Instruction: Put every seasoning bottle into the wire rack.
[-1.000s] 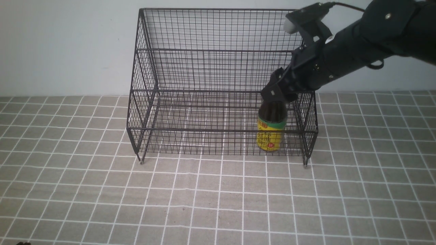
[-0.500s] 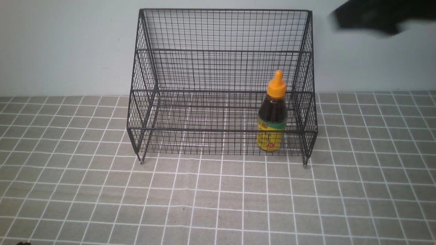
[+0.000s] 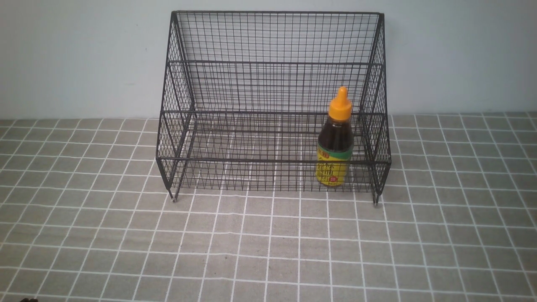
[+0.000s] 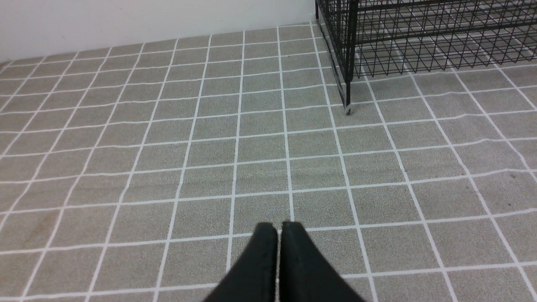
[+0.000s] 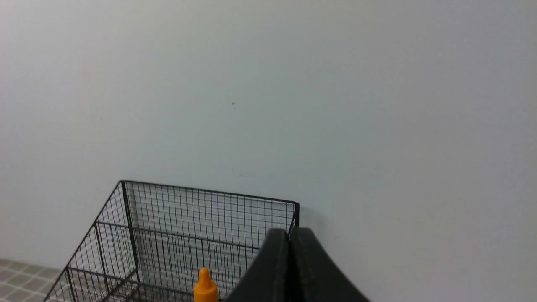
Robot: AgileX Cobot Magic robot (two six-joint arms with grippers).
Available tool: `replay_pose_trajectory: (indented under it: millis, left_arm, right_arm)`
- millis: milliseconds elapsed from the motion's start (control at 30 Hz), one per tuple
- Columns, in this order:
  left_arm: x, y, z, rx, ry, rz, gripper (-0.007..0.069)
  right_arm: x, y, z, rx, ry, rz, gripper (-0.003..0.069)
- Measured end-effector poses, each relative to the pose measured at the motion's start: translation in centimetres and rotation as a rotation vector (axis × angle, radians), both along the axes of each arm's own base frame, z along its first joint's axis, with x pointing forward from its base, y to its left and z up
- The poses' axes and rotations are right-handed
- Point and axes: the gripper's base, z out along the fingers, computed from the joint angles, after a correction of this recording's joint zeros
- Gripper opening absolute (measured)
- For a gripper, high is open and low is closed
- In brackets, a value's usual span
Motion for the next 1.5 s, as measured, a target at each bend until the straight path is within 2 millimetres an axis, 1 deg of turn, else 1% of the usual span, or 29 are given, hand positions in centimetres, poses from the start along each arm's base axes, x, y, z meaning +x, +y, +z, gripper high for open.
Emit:
replay_pose_trajectory:
  millis: [33,67,100,133,167,200,267,300,333,467,500,633,733,800,833,900,967,1000,1033,1067,1100,1133,1500]
  left_arm:
    - [0.0,0.0,0.0,0.0,0.0,0.0,-0.0007]
    - [0.0,0.0,0.0,0.0,0.0,0.0,-0.0007]
    - [0.0,0.0,0.0,0.0,0.0,0.0,-0.0007]
    - [0.0,0.0,0.0,0.0,0.0,0.0,-0.0007]
    - [0.0,0.0,0.0,0.0,0.0,0.0,-0.0007]
    - [0.0,0.0,0.0,0.0,0.0,0.0,-0.0007]
    - [0.0,0.0,0.0,0.0,0.0,0.0,-0.0007]
    - [0.0,0.0,0.0,0.0,0.0,0.0,-0.0007]
    - [0.0,0.0,0.0,0.0,0.0,0.0,-0.0007]
    - [0.0,0.0,0.0,0.0,0.0,0.0,-0.0007]
    - [0.0,0.0,0.0,0.0,0.0,0.0,-0.0007]
    - [0.0,0.0,0.0,0.0,0.0,0.0,-0.0007]
    - [0.0,0.0,0.0,0.0,0.0,0.0,-0.0007]
    - [0.0,0.0,0.0,0.0,0.0,0.0,-0.0007]
    - [0.0,0.0,0.0,0.0,0.0,0.0,-0.0007]
    - [0.0,0.0,0.0,0.0,0.0,0.0,-0.0007]
    - [0.0,0.0,0.0,0.0,0.0,0.0,-0.0007]
    - [0.0,0.0,0.0,0.0,0.0,0.0,-0.0007]
    - [0.0,0.0,0.0,0.0,0.0,0.0,-0.0007]
    - [0.0,0.0,0.0,0.0,0.0,0.0,-0.0007]
    - [0.0,0.0,0.0,0.0,0.0,0.0,-0.0007]
    - [0.0,0.0,0.0,0.0,-0.001,0.0,-0.0007]
    - [0.0,0.0,0.0,0.0,0.0,0.0,-0.0007]
  right_arm:
    - [-0.3,-0.1,0.1,0.007,-0.017,0.001,-0.0012]
    - [-0.5,-0.1,-1.6,0.021,-0.039,0.007,-0.0013]
    - [-0.9,-0.2,-2.8,0.036,-0.058,0.011,-0.0013]
    - [-0.7,-0.1,-4.3,0.04,-0.056,0.014,-0.0013]
    - [-0.8,-0.2,-4.5,0.042,-0.06,0.015,-0.0013]
    - [-0.6,-0.1,-5.8,0.04,-0.049,0.017,-0.0013]
    - [-0.1,0.1,-7.7,0.032,-0.024,0.018,-0.0013]
    - [-0.1,0.1,-7.9,0.031,-0.023,0.018,-0.0013]
    - [0.2,0.2,-8.6,0.024,-0.004,0.018,-0.0013]
    - [1.0,0.5,-10.3,0.004,0.05,0.017,-0.0013]
    - [1.3,0.6,-11.0,-0.005,0.075,0.016,-0.0013]
    - [2.0,0.8,-12.5,-0.026,0.118,0.012,-0.0013]
    - [2.6,1.0,-14.2,-0.043,0.146,0.01,-0.0013]
    - [3.0,1.0,-15.7,-0.05,0.156,-0.017,-0.0013]
    - [3.1,1.0,-15.9,-0.051,0.159,-0.021,-0.0013]
    - [3.7,0.9,-18.2,-0.056,0.18,-0.093,-0.0013]
    - [4.1,0.7,-20.1,-0.061,0.208,-0.144,-0.0013]
    - [4.2,0.6,-20.8,-0.062,0.218,-0.168,-0.0013]
    - [4.5,0.5,-23.0,-0.069,0.256,-0.204,-0.0013]
    - [4.5,0.4,-23.2,-0.068,0.26,-0.212,-0.0013]
    - [4.6,0.3,-24.4,-0.072,0.299,-0.231,-0.0013]
    - [4.6,0.2,-24.7,-0.071,0.305,-0.245,-0.0013]
    - [4.6,0.2,-24.7,-0.069,0.304,-0.252,-0.0013]
